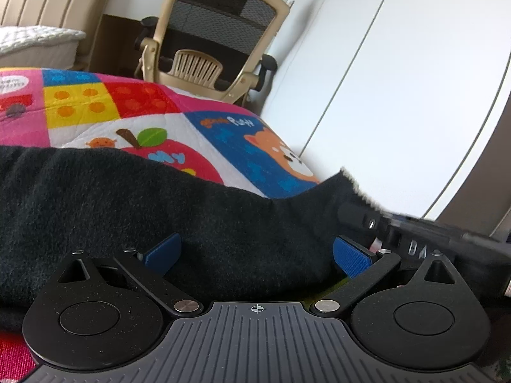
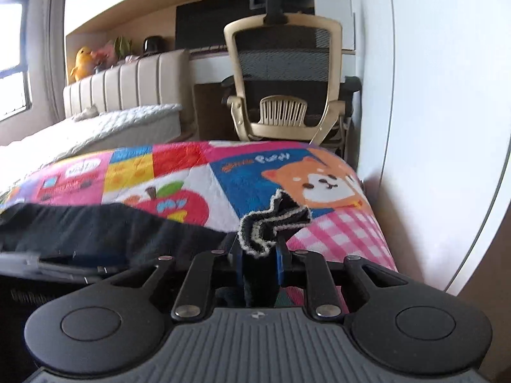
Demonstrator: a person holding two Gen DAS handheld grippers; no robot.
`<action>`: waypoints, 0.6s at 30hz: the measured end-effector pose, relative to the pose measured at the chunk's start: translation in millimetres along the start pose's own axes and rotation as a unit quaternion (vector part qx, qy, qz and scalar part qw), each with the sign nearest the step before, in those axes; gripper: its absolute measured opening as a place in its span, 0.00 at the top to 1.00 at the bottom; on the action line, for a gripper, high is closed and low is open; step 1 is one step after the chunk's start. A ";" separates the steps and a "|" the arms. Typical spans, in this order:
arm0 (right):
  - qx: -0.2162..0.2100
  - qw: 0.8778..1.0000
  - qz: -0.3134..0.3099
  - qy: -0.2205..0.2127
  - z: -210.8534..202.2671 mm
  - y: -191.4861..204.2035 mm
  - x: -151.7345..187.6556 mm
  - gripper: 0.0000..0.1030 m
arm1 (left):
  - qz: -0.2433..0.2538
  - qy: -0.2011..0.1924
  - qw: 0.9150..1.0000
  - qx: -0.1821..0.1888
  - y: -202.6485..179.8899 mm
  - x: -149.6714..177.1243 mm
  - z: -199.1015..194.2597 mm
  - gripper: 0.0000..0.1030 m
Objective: Fold clothes
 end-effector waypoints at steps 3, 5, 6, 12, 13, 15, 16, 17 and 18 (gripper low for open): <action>-0.002 1.000 -0.018 0.004 0.8 3.5 2.6 0.83 | -0.007 -0.001 1.000 0.008 1.3 -1.2 -2.4 0.00; -0.007 0.999 -0.033 0.003 2.3 8.8 3.0 0.82 | -0.018 0.001 1.000 0.015 4.9 -3.4 -6.9 0.00; -0.010 0.999 -0.042 0.002 2.9 12.2 4.0 0.81 | -0.023 0.002 1.000 0.016 6.7 -4.8 -9.5 0.00; -0.024 0.992 -0.124 -0.003 9.5 46.7 17.6 0.78 | -0.005 -0.008 1.000 -0.022 0.2 -32.7 -29.6 0.00; -0.024 0.991 -0.135 -0.004 9.2 50.3 19.0 0.77 | 0.004 -0.006 1.000 -0.022 -4.6 -38.9 -31.2 0.00; -0.025 0.989 -0.147 -0.005 8.9 54.6 20.8 0.77 | 0.029 0.004 0.999 -0.029 -15.5 -51.5 -29.8 0.00; -0.027 0.989 -0.148 -0.005 8.8 55.2 21.1 0.76 | 0.042 0.008 0.999 -0.032 -20.9 -56.8 -26.8 0.00; -0.029 0.989 -0.147 -0.004 9.4 55.4 21.7 0.76 | 0.054 0.012 0.998 -0.034 -26.2 -61.9 -23.4 0.01; -0.031 0.989 -0.146 -0.003 9.9 55.5 22.4 0.75 | 0.064 0.016 0.997 -0.035 -31.5 -66.0 -18.0 0.01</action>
Point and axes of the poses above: each gripper's, at about its wrist camera, not at the fingertips, and z roughly the way its jaws point, y to its left, x to its underside, the point moved 9 cm from there along z, roughly the way its jaws point, and after that the axes turned 4 degrees about -z, right-handed, at the moved point
